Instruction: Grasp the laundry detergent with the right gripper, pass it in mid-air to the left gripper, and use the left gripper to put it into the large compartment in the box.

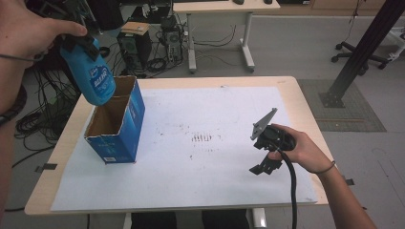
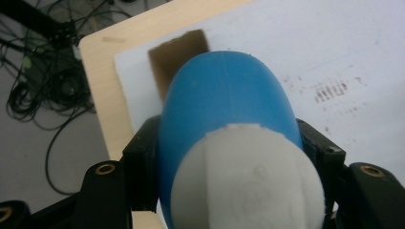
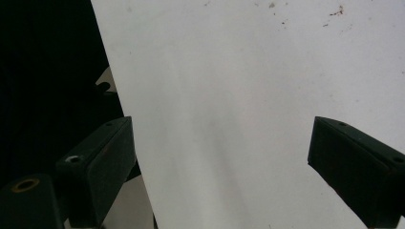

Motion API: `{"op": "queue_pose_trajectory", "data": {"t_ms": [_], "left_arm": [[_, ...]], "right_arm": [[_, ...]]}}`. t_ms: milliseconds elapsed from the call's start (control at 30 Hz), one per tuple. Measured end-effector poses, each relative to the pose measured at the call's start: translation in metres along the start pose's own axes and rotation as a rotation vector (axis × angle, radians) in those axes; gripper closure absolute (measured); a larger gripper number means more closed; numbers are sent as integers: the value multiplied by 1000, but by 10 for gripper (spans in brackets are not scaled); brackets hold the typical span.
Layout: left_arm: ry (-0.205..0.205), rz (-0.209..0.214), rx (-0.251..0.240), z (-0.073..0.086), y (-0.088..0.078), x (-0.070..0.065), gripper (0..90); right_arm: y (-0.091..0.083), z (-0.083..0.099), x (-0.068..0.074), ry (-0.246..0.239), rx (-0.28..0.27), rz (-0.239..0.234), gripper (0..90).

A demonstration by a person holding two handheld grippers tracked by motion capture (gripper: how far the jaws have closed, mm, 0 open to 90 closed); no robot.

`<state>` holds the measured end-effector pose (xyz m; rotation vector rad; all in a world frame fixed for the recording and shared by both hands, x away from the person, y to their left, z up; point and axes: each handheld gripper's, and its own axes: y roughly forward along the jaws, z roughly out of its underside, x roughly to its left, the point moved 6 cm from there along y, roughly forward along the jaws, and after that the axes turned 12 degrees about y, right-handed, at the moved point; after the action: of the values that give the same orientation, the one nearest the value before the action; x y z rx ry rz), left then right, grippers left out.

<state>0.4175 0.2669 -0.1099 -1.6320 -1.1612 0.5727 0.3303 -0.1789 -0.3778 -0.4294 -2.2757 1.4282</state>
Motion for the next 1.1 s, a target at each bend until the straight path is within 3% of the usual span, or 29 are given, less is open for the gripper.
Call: {"op": "queue_pose_trajectory", "data": {"t_ms": [33,200,1100], "left_arm": [[-19,2,-4,3,1,5,379],[-32,0,-7,5,3,8,379],[-57,25,8,16,32,7,379]], "right_arm": [[0,0,0,0,1,1,90],[0,0,-1,1,5,10,90],[4,0,1,1,6,4,90]]}}
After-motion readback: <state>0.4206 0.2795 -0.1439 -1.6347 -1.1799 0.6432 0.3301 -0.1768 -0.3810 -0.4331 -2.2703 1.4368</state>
